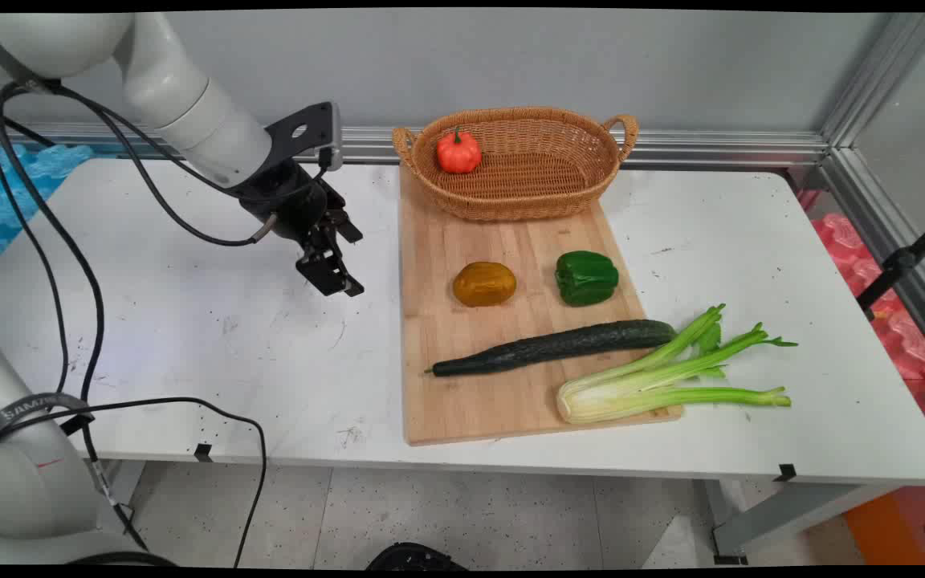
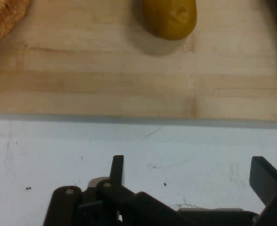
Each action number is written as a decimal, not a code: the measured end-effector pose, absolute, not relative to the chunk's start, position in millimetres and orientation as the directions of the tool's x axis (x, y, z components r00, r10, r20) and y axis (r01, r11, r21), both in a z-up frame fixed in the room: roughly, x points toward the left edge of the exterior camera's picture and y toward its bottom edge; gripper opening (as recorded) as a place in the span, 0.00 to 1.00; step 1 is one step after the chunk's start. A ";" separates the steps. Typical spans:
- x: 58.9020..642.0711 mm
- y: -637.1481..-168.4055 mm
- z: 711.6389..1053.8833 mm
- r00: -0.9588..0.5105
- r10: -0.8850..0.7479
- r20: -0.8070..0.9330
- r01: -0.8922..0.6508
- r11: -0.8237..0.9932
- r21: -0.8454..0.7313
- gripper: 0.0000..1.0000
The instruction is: Pick up the potato from the cutting board, then place the picked object in the vegetable basket
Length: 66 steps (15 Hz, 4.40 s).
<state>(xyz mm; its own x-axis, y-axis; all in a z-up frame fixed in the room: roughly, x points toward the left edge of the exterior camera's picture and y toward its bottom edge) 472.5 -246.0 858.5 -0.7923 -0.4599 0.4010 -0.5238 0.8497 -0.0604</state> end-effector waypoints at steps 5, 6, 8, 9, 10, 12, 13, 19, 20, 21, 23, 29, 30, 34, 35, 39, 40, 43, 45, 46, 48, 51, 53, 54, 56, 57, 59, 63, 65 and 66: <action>462.9 -249.7 864.3 -0.784 -0.462 0.414 -0.525 0.850 -0.046 1.00; 459.7 -251.5 865.8 -0.781 -0.463 0.418 -0.526 0.849 -0.042 1.00; 452.8 -256.8 869.2 -0.775 -0.465 0.428 -0.529 0.848 -0.036 1.00; 448.3 -261.3 871.5 -0.771 -0.465 0.436 -0.531 0.847 -0.035 1.00; 443.4 -266.7 874.2 -0.765 -0.465 0.445 -0.533 0.845 -0.035 1.00; 432.7 -278.8 879.8 -0.755 -0.462 0.465 -0.537 0.843 -0.035 1.00; 429.4 -282.6 881.6 -0.752 -0.460 0.471 -0.538 0.843 -0.035 1.00; 392.8 -315.9 893.9 -0.726 -0.446 0.523 -0.531 0.847 -0.016 1.00; 387.7 -319.7 893.7 -0.721 -0.447 0.529 -0.533 0.846 -0.013 1.00; 381.8 -323.8 892.7 -0.716 -0.449 0.535 -0.536 0.844 -0.010 1.00; 371.4 -329.9 888.2 -0.706 -0.453 0.544 -0.542 0.840 -0.005 1.00; 347.9 -338.7 859.6 -0.711 -0.437 0.551 -0.533 0.846 -0.017 1.00; 345.3 -339.3 853.6 -0.714 -0.432 0.550 -0.530 0.848 -0.022 1.00; 341.7 -339.0 829.3 -0.734 -0.426 0.529 -0.517 0.856 -0.027 1.00; 342.1 -338.7 824.2 -0.738 -0.426 0.523 -0.513 0.858 -0.026 1.00; 345.0 -338.8 804.9 -0.754 -0.429 0.498 -0.505 0.863 -0.021 1.00; 345.4 -339.5 801.1 -0.755 -0.430 0.494 -0.504 0.863 -0.020 1.00; 346.5 -342.4 793.1 -0.754 -0.437 0.490 -0.510 0.860 -0.017 1.00; 347.3 -344.7 788.3 -0.753 -0.442 0.488 -0.514 0.857 -0.016 1.00; 347.6 -346.1 785.8 -0.752 -0.444 0.488 -0.516 0.856 -0.015 1.00; 348.0 -348.4 781.5 -0.751 -0.445 0.488 -0.517 0.856 -0.015 1.00; 347.8 -350.1 776.2 -0.749 -0.449 0.488 -0.518 0.856 -0.007 0.00; 347.5 -350.9 774.4 -0.744 -0.455 0.489 -0.521 0.853 0.001 0.00; 347.3 -351.4 774.2 -0.741 -0.459 0.491 -0.524 0.852 0.006 0.00; 346.5 -352.6 775.5 -0.734 -0.465 0.495 -0.528 0.849 0.014 0.00; 346.4 -353.1 776.8 -0.731 -0.468 0.496 -0.530 0.848 0.017 0.00; 346.6 -355.4 785.8 -0.725 -0.469 0.504 -0.531 0.847 0.025 0.00; 347.0 -365.0 811.3 -0.718 -0.458 0.525 -0.521 0.853 0.031 0.00; 346.0 -373.0 824.5 -0.710 -0.450 0.541 -0.518 0.855 0.031 0.00; 344.9 -378.4 831.9 -0.706 -0.446 0.551 -0.517 0.855 0.030 0.00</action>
